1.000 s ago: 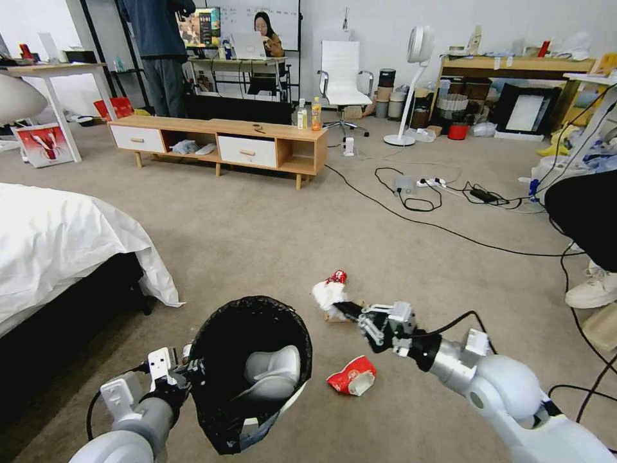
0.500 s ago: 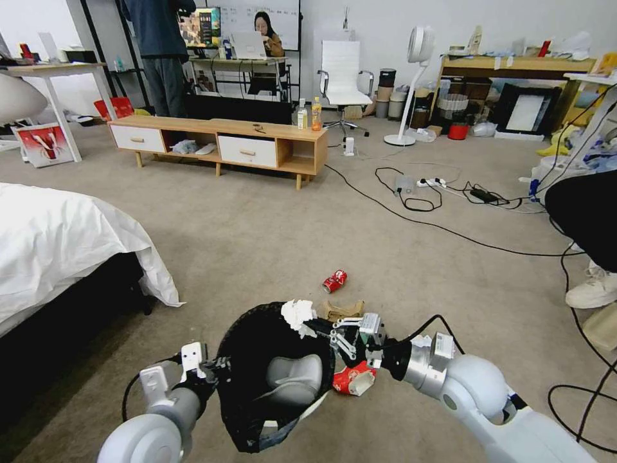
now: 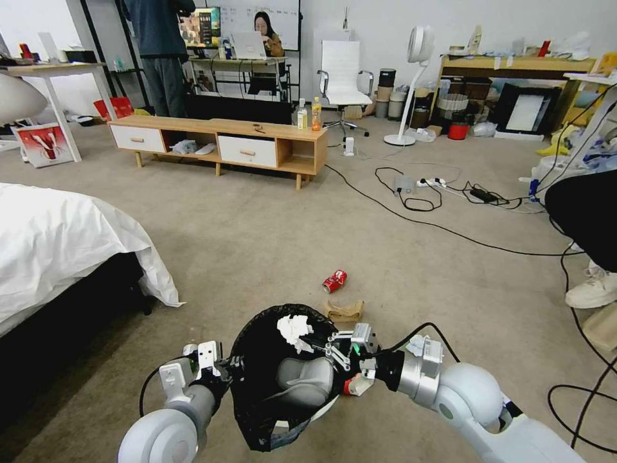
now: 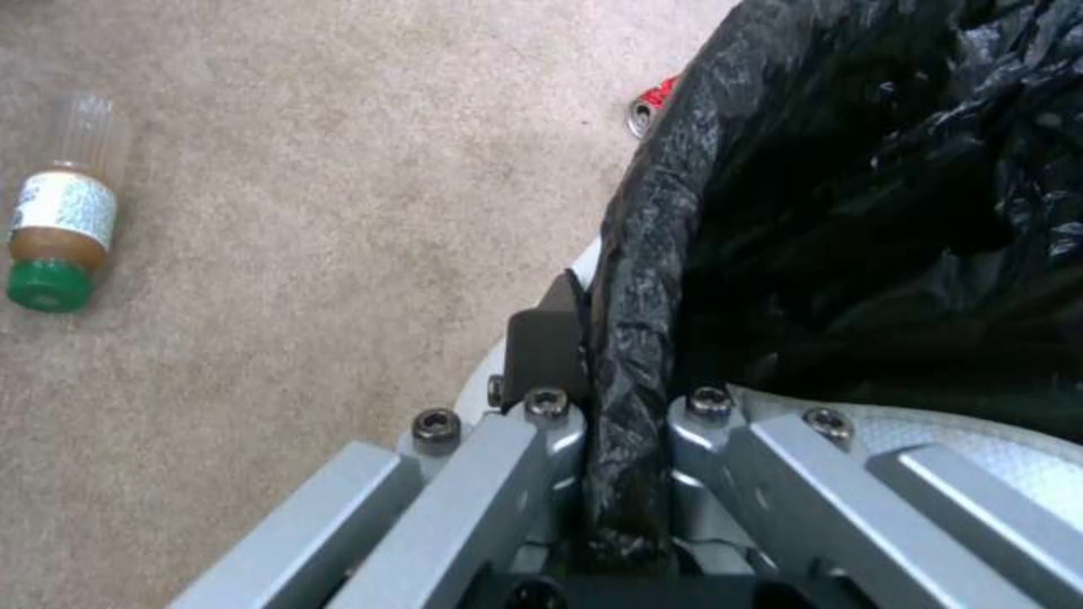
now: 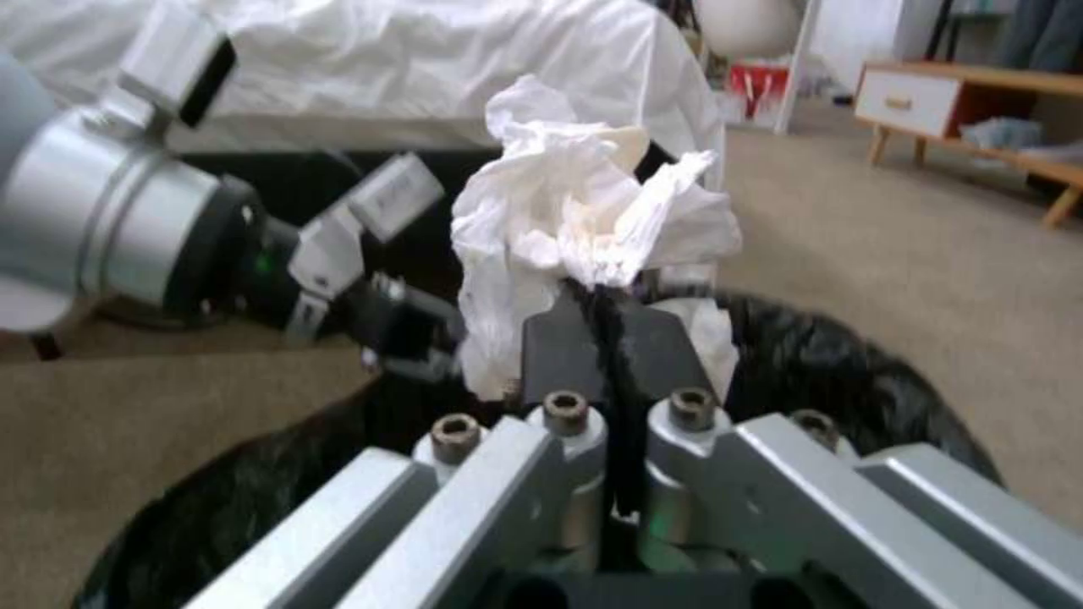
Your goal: Pick up the trash bin and place the garbage on the floor into it.
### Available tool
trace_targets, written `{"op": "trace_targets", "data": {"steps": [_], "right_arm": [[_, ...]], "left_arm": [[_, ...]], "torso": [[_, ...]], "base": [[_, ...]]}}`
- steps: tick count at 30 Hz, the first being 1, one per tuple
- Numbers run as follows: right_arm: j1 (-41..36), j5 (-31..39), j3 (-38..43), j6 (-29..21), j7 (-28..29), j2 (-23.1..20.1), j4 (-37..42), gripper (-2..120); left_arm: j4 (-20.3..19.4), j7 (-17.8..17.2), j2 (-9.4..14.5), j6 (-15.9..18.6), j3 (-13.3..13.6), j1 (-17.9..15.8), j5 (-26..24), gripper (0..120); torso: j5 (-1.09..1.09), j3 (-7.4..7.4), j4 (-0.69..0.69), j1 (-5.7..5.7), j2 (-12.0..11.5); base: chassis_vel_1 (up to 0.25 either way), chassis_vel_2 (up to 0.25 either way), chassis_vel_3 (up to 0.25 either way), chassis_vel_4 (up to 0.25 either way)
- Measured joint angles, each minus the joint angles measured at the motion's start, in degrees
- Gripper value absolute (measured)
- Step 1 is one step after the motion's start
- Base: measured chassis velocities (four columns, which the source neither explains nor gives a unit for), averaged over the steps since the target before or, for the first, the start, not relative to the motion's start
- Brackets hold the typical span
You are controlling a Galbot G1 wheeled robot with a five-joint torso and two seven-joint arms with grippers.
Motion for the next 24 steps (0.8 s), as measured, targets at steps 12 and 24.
{"op": "trace_targets", "data": {"steps": [12, 24], "right_arm": [[-0.3, -0.5, 0.5, -2.9, -0.2, -0.5, 1.1, 45], [-0.9, -0.6, 3.5, -10.9, -1.5, -1.2, 3.8, 88]], "left_arm": [[0.0, 0.3, -0.1, -0.1, -0.5, 0.1, 0.1, 3], [0.1, 0.4, -0.1, -0.2, -0.9, 0.0, 0.2, 3]], "torso": [[0.00, 0.00, 0.00, 0.00, 0.0], [0.00, 0.00, 0.00, 0.00, 0.0]], "base": [[0.000, 0.000, 0.000, 0.000], [0.000, 0.000, 0.000, 0.000]]}}
